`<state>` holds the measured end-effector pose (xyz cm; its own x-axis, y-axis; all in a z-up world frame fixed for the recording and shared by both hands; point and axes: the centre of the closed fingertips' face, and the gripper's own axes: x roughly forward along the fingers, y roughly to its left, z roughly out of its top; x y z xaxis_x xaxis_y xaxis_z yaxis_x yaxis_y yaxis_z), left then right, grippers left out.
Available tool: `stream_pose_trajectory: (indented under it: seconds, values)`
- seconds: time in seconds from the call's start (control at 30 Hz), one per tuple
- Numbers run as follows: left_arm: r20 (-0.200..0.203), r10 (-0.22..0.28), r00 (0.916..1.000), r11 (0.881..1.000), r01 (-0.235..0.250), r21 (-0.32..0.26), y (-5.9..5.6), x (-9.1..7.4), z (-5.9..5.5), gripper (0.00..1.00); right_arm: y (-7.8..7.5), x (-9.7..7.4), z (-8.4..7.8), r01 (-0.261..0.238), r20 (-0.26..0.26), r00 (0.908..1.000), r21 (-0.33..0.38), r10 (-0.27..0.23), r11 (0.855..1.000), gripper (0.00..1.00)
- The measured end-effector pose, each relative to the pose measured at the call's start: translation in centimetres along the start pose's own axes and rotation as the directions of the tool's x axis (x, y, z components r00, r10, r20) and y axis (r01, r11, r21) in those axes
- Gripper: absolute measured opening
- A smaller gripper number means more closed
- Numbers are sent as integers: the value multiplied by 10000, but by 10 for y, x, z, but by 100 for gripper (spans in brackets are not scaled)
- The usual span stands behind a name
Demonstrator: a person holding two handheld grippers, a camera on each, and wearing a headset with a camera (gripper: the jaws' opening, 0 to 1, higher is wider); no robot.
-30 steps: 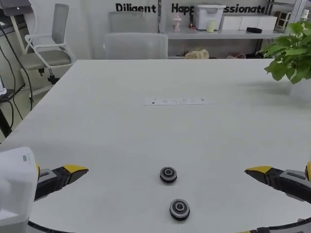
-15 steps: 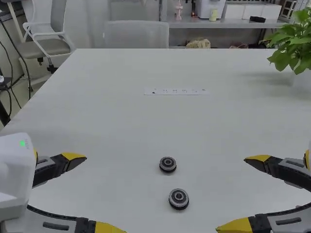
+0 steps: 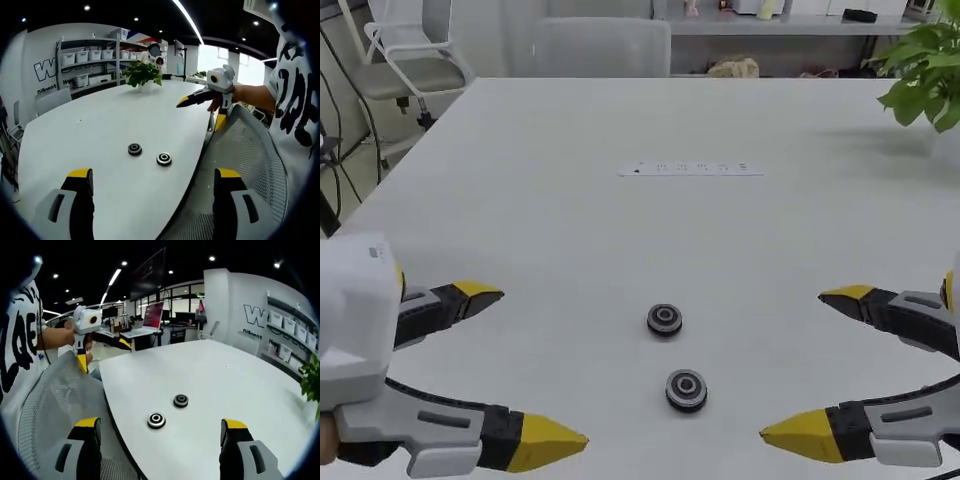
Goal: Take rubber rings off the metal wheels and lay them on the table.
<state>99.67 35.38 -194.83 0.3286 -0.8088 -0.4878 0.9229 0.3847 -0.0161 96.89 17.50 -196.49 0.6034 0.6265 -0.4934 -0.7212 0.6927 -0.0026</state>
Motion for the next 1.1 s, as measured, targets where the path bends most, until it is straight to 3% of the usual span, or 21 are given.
stream_pose_trajectory:
  seconds: [0.8,1.1]
  values:
    - [165,-134,9998,9988,126,474,7,11,13,99,-14,-4,8,132,486,9987,-313,-117,9994,99]
    - [102,-461,9989,9954,451,842,-3,17,14,99,-13,-4,12,74,584,9983,-595,-39,9982,99]
